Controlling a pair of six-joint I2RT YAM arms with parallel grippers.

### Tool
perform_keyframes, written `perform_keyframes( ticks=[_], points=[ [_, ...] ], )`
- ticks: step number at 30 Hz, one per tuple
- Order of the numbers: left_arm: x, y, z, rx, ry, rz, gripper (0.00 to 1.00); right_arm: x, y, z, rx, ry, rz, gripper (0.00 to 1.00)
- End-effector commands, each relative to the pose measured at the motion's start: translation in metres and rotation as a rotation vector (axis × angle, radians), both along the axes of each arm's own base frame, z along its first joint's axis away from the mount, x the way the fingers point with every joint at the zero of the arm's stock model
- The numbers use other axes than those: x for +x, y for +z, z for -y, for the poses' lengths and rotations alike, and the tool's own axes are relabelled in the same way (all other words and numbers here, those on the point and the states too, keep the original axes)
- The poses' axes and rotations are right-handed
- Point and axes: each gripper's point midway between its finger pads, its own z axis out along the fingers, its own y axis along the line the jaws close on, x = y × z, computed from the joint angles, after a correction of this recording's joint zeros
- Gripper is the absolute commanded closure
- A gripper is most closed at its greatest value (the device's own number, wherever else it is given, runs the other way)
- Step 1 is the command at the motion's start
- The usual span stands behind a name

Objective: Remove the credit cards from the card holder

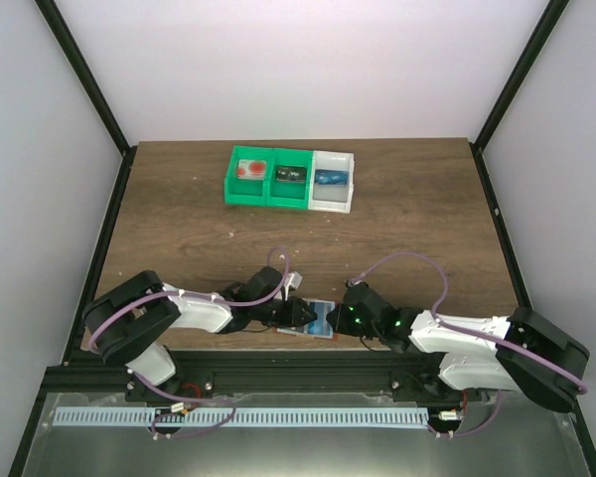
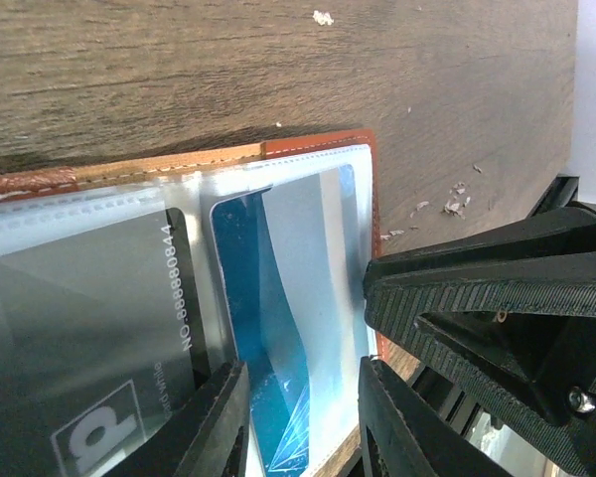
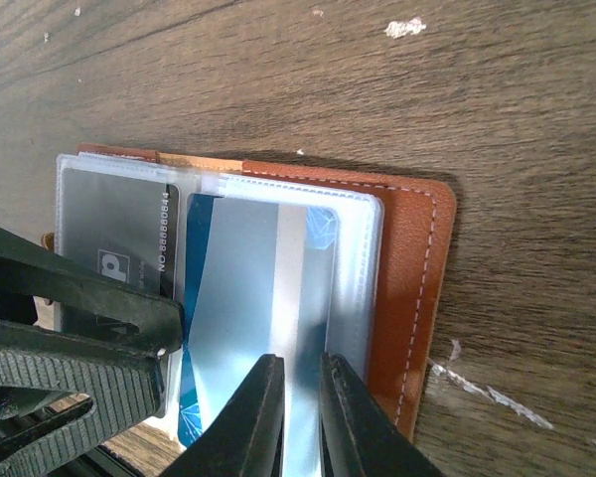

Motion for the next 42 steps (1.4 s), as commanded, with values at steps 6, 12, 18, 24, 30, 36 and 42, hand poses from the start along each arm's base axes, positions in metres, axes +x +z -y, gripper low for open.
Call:
perform_keyframes(
  ticks=[6,12,18,24,30,36,42],
  points=[
    [-0.001,-0.002,-0.005,0.071,-0.007,0.017,0.61,-0.007,-0.01,0.007,-0.037,0.005,-0.03,0.87],
    [-0.005,0.002,-0.008,0.041,0.001,0.015,0.6,-0.009,-0.013,0.007,-0.028,0.003,-0.034,0.88],
    [-0.009,-0.005,-0.005,0.022,-0.004,-0.022,0.61,-0.008,-0.011,0.007,-0.022,0.004,-0.029,0.88],
    [-0.006,-0.006,-0.004,0.039,-0.001,-0.005,0.61,-0.009,-0.011,0.008,-0.013,0.002,-0.028,0.88],
    [-0.009,-0.004,0.002,0.005,-0.013,-0.02,0.63,-0.01,-0.011,0.007,-0.003,0.005,-0.029,0.88],
    [-0.009,0.001,0.002,-0.009,-0.011,-0.009,0.74,-0.01,-0.011,0.006,0.0,0.007,-0.029,0.88],
    [-0.011,0.0,0.0,-0.017,-0.007,-0.014,0.96,-0.011,-0.016,0.011,-0.013,-0.008,-0.038,0.89]
  ],
)
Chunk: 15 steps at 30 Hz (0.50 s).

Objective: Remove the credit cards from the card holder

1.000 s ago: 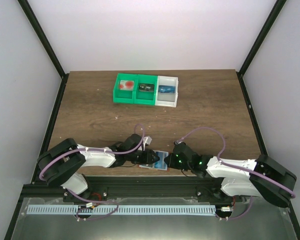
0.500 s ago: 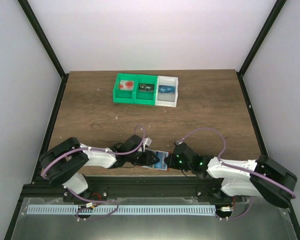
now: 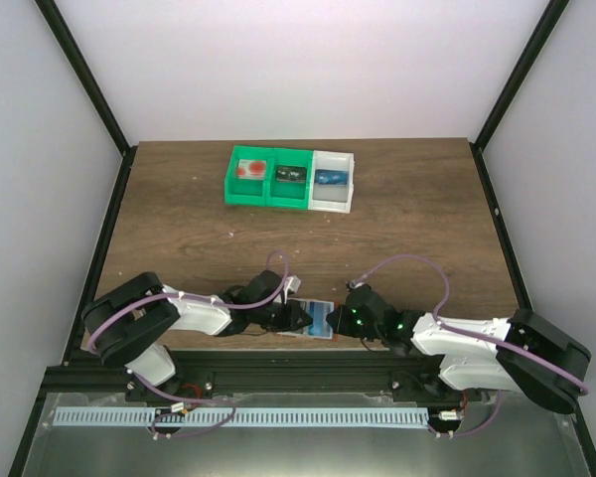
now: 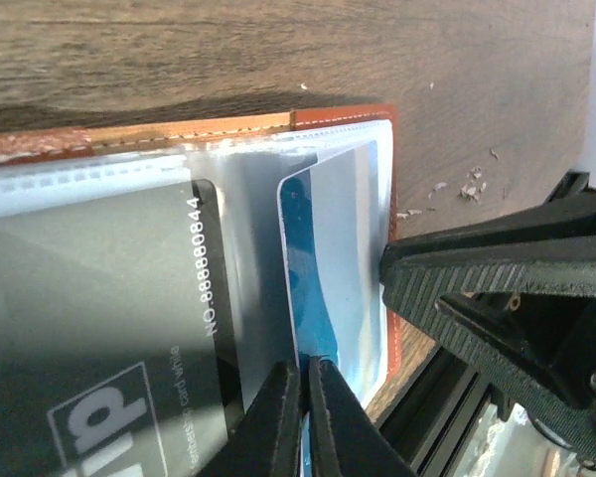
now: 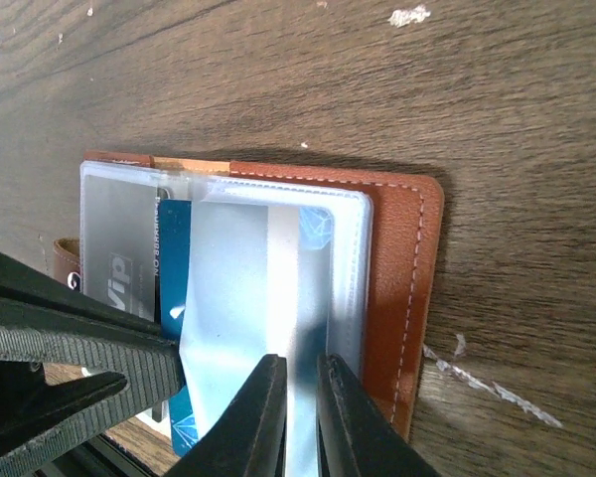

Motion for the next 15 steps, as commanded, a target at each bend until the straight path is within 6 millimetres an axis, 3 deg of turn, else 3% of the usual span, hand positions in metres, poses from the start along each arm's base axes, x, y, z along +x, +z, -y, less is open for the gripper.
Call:
perform_keyframes(
  ticks=[1,15],
  points=[
    [-0.003,0.005,0.003,-0.034,-0.01,0.005,1.0,-0.009,-0.017,0.012,-0.053,-0.013,-0.047,0.89],
    [0.001,0.013,-0.02,-0.077,0.007,0.006,1.0,-0.01,-0.021,0.019,-0.081,-0.028,-0.055,0.89]
  ],
)
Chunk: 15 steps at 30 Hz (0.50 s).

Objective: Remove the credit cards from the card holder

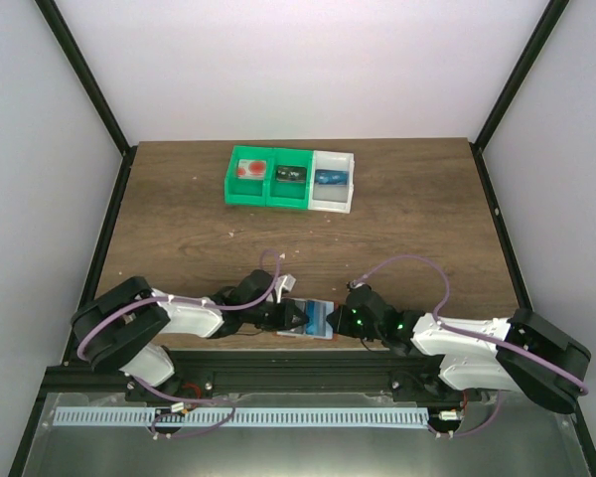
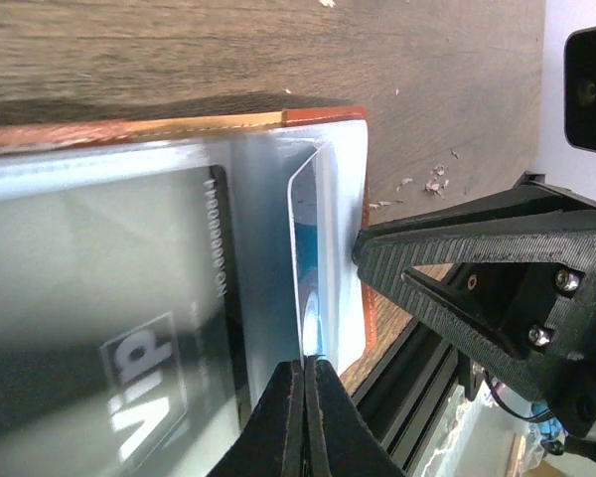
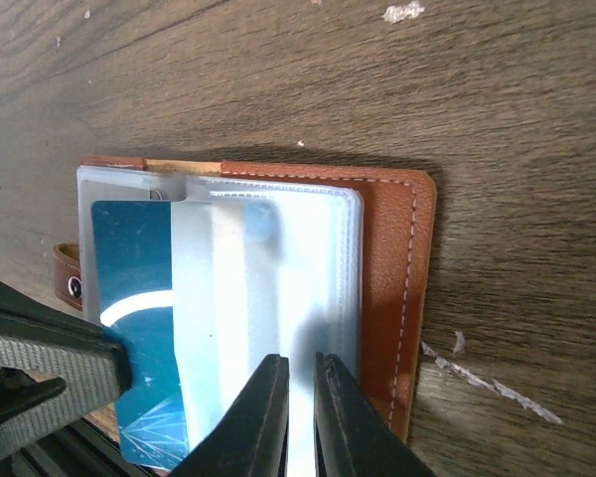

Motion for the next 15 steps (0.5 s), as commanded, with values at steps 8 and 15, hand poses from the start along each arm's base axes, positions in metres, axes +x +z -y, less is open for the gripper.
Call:
perform_keyframes(
  ticks=[8,15],
  points=[
    [0.012,0.021,-0.028,-0.036,0.045,0.064,1.0,-0.003,-0.006,0.011,-0.083,0.008,-0.006,0.89],
    [0.026,0.057,-0.033,-0.081,0.086,0.16,1.0,0.019,0.061,-0.01,-0.037,0.097,0.214,0.84]
  ],
)
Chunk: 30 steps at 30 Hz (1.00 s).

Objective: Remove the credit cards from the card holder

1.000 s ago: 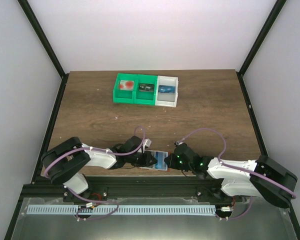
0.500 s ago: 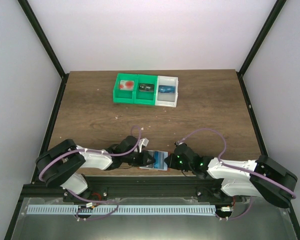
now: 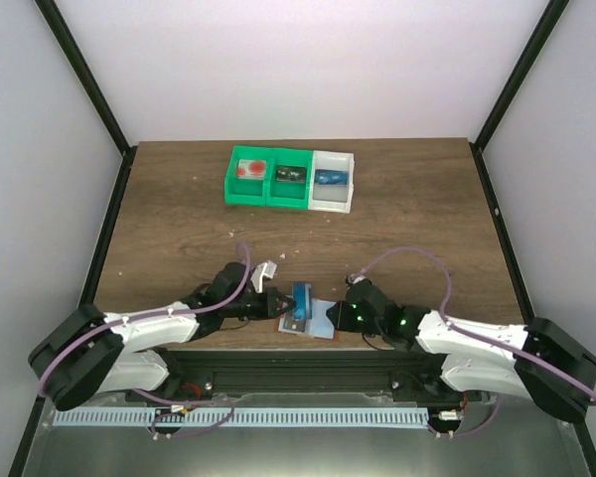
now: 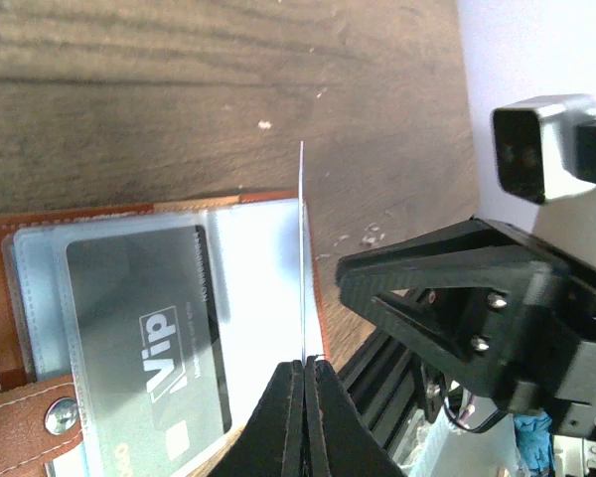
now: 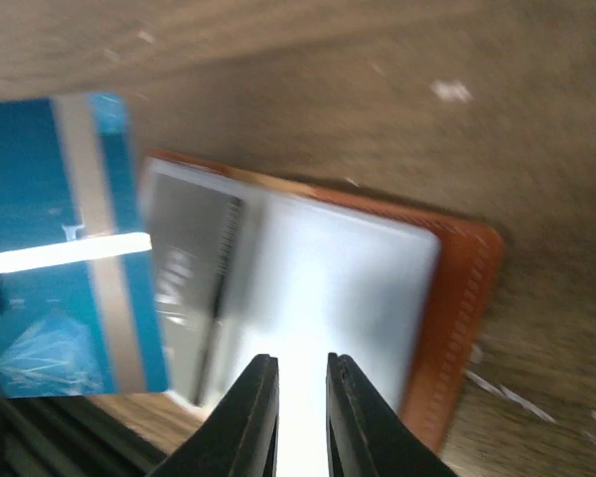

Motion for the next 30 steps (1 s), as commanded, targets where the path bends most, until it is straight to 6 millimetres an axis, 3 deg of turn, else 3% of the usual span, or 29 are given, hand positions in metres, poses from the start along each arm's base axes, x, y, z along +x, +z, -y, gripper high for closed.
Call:
perform_keyframes(
  ticks=[1,7,9,12,18,22,26,30],
  points=[
    [0.007,0.023,-0.003,-0.026,0.01,0.065,1.0,0.019,0.058,-0.016,0.02,0.098,0.223,0.82],
    [0.007,0.049,-0.003,-0.044,-0.057,0.203,1.0,0.034,0.11,-0.021,-0.007,0.2,0.494,0.73],
    [0.008,0.052,-0.007,-0.024,-0.075,0.289,1.0,0.04,0.13,-0.019,0.013,0.136,0.485,0.69],
    [0.006,0.073,-0.012,-0.069,-0.098,0.489,1.0,0.044,0.16,-0.019,0.076,0.038,0.414,0.66],
    [0.024,0.164,-0.025,-0.045,-0.009,0.997,1.0,0.035,0.208,-0.024,0.267,-0.037,0.313,0.59],
    [0.038,0.197,-0.019,0.105,-0.061,1.236,1.0,0.029,0.235,-0.02,0.394,-0.093,0.27,0.57],
    [0.041,0.21,-0.011,0.256,-0.127,1.468,1.0,0.023,0.244,-0.015,0.485,-0.166,0.16,0.56],
    [0.043,0.195,-0.013,0.42,-0.18,1.623,1.0,0.013,0.245,-0.011,0.626,-0.218,0.053,0.57]
  ],
)
